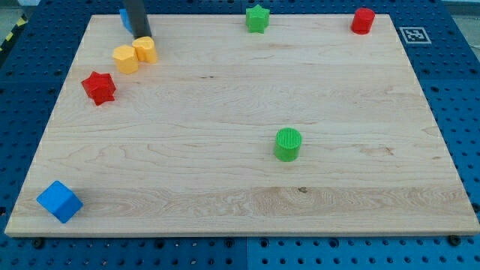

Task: Slide the yellow hexagon right and down

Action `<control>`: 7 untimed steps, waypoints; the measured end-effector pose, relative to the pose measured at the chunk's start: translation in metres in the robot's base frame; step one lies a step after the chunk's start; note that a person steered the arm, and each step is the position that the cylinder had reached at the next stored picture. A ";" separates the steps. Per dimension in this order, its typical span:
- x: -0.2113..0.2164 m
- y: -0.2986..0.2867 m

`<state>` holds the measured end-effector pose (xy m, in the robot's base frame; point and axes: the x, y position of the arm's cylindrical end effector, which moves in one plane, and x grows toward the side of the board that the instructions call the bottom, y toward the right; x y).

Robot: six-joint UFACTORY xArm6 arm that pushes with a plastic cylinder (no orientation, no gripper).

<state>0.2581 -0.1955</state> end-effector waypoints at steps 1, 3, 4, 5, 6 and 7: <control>0.016 -0.023; 0.069 -0.053; 0.071 -0.022; 0.068 0.009; 0.068 0.035; 0.075 0.064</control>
<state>0.3328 -0.1316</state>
